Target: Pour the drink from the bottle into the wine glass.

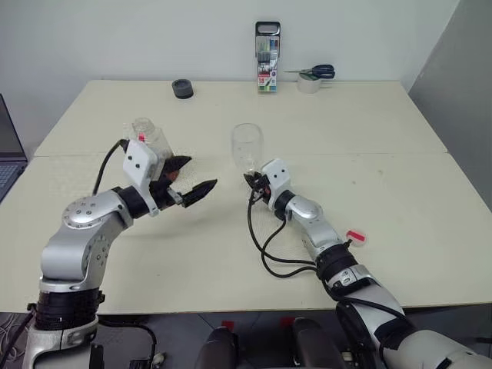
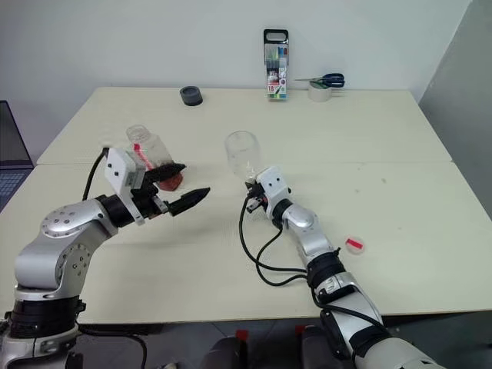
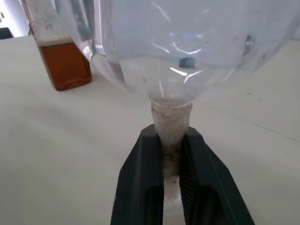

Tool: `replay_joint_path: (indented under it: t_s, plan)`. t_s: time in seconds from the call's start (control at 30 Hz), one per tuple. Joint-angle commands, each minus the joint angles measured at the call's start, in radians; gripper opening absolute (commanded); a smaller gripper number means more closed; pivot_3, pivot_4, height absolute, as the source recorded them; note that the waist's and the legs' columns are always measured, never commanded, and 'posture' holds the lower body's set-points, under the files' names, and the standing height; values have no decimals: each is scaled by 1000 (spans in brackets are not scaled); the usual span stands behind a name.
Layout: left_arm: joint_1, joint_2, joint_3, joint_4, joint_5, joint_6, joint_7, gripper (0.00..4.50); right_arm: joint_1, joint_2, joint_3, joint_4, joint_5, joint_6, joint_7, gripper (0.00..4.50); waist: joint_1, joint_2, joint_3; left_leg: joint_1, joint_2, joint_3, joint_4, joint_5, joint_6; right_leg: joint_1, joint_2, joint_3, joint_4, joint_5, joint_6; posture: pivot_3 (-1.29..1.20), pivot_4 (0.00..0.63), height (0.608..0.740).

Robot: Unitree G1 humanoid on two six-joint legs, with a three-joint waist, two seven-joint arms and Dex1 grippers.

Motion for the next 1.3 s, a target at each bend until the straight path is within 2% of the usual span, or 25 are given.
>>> replay_joint_path:
  t_s: [0.03, 0.17, 0.57, 0.6, 0.97, 1.2, 1.3]
  plan:
    - [-44, 1, -15, -35, -15, -4, -6, 4500, -16, 18, -8, 5, 13, -29, 18, 154, -3, 0, 0, 0, 0, 0, 0, 0, 0, 0, 0, 0, 0, 0, 0, 0, 150, 740]
    - [-78, 2, -35, -38, -19, -4, -19, 4500, -21, 20, -10, 11, 12, -38, 23, 154, -8, 0, 0, 0, 0, 0, 0, 1, -2, 0, 0, 0, 1, 0, 0, 0, 150, 740]
    - [-72, -3, -39, -42, -15, -10, -16, 4500, -10, 26, -8, -26, 19, -31, 59, 4251, -12, 0, 0, 0, 0, 0, 0, 1, -2, 0, 0, 0, 1, 0, 0, 0, 150, 740]
    - [-70, -3, -37, -41, -16, -11, -15, 4500, -10, 26, -7, -29, 18, -28, 62, 4487, -12, 0, 0, 0, 0, 0, 0, 1, -2, 0, 0, 0, 1, 0, 0, 0, 150, 740]
    - [-63, -5, -26, -14, -10, -43, -19, 4500, -15, 8, 3, -47, 12, -2, 102, 4487, -12, 0, 0, 0, 0, 0, 0, 1, -2, 0, 0, 0, 1, 0, 0, 0, 150, 740]
    - [-18, -16, -11, -32, -10, -65, -3, 4500, 33, -59, 28, -113, -13, 81, 119, 4487, -11, 0, 0, 0, 0, -1, 0, 1, -2, 0, 0, 0, 1, 0, 0, 0, 150, 740]
    - [13, -25, -9, -50, -3, -74, 19, 4500, 88, -104, 24, -211, -6, 125, 128, 4487, -11, 0, 0, 0, 0, 0, 0, 0, 0, 0, 0, 0, 1, 0, 0, 0, 150, 740]
